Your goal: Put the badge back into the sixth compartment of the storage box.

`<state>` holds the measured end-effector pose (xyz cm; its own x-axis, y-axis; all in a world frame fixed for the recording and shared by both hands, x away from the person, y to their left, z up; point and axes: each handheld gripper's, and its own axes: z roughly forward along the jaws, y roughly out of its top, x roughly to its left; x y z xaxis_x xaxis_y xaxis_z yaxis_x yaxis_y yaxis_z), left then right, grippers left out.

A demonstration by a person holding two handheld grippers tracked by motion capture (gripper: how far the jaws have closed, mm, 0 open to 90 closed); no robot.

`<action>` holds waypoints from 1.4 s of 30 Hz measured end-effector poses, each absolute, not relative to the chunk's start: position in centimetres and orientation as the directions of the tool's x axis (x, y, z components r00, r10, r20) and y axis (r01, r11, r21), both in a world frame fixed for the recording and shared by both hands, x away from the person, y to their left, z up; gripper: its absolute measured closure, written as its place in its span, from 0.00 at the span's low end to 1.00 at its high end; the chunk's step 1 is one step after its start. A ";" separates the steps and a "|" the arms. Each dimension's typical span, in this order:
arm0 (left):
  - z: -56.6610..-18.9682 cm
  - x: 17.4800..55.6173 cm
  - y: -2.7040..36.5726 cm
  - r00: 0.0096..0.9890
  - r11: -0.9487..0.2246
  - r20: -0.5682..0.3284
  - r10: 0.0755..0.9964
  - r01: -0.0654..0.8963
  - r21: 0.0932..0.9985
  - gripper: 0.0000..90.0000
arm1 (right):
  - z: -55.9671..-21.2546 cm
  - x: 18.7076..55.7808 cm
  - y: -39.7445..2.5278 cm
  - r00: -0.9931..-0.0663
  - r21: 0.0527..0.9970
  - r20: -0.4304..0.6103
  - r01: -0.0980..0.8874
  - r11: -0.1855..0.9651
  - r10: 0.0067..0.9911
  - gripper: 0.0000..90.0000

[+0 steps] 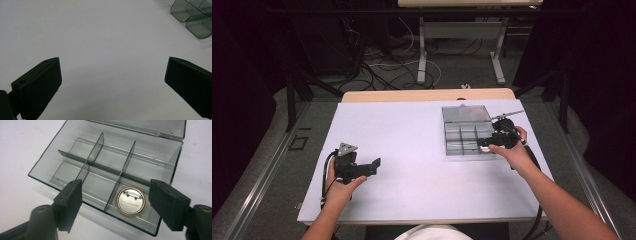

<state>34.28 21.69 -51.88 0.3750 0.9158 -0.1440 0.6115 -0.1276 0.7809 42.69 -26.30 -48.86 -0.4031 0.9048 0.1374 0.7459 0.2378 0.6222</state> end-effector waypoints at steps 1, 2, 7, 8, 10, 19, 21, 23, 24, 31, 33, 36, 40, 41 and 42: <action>-51.9 34.3 21.7 0.374 -0.126 -0.145 0.916 0.612 0.781 0.01 | -48.7 42.6 -26.3 -0.401 0.626 0.136 0.744 0.235 0.906 0.27; -51.9 34.3 21.7 0.374 -0.126 -0.145 0.916 0.612 0.781 0.01 | -48.6 42.5 -26.4 -0.404 0.630 0.134 0.739 0.237 0.905 0.25; -51.8 34.2 21.7 0.377 -0.133 -0.143 0.915 0.617 0.776 0.01 | -48.4 42.0 -26.6 -0.403 0.683 0.139 0.700 0.207 0.905 0.19; -51.8 34.2 21.7 0.376 -0.132 -0.143 0.915 0.616 0.776 0.01 | -48.3 41.9 -26.6 -0.404 0.688 0.130 0.694 0.211 0.906 0.18; -51.9 34.3 21.7 0.374 -0.128 -0.143 0.916 0.613 0.780 0.01 | -48.1 41.7 -26.7 -0.407 0.696 0.128 0.686 0.210 0.904 0.17; -51.8 34.2 21.8 0.376 -0.132 -0.141 0.916 0.614 0.778 0.01 | -47.9 40.6 -27.0 -0.417 0.727 0.066 0.643 0.243 0.907 0.16; -51.8 34.2 21.8 0.376 -0.133 -0.140 0.916 0.613 0.779 0.01 | -47.9 40.1 -27.1 -0.408 0.732 0.063 0.640 0.236 0.911 0.15; -51.9 34.2 21.8 0.375 -0.133 -0.140 0.916 0.615 0.777 0.01 | -48.0 39.6 -27.3 -0.407 0.737 0.071 0.636 0.227 0.911 0.13; -51.9 34.2 21.8 0.375 -0.133 -0.140 0.916 0.615 0.777 0.01 | -48.1 39.3 -27.4 -0.407 0.742 0.075 0.633 0.221 0.910 0.12; -51.9 34.2 21.7 0.374 -0.130 -0.142 0.916 0.614 0.779 0.01 | -48.7 37.7 -27.9 -0.406 0.759 0.076 0.616 0.211 0.911 0.08; -51.9 34.2 21.7 0.376 -0.133 -0.143 0.916 0.619 0.774 0.01 | -49.0 37.3 -28.1 -0.398 0.759 0.079 0.618 0.204 0.914 0.04; -51.9 34.2 21.7 0.375 -0.132 -0.144 0.916 0.619 0.774 0.01 | -49.5 36.8 -28.3 -0.394 0.764 0.074 0.613 0.202 0.916 0.02; -51.9 34.2 21.7 0.373 -0.130 -0.145 0.916 0.620 0.773 0.01 | -50.0 36.1 -28.5 -0.379 0.763 0.095 0.621 0.177 0.921 0.00; -51.9 34.2 21.7 0.374 -0.130 -0.145 0.916 0.620 0.774 0.01 | -50.2 36.0 -28.6 -0.379 0.763 0.092 0.621 0.179 0.921 0.00; -51.9 34.2 21.7 0.374 -0.129 -0.147 0.916 0.620 0.774 0.01 | -50.3 35.8 -28.7 -0.374 0.763 0.095 0.622 0.174 0.923 0.00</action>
<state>34.21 21.74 -51.91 0.3736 0.9159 -0.1470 0.6198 -0.1286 0.7742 35.84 -28.66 -50.32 -0.3741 0.9225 0.0948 0.6223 0.1740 0.7632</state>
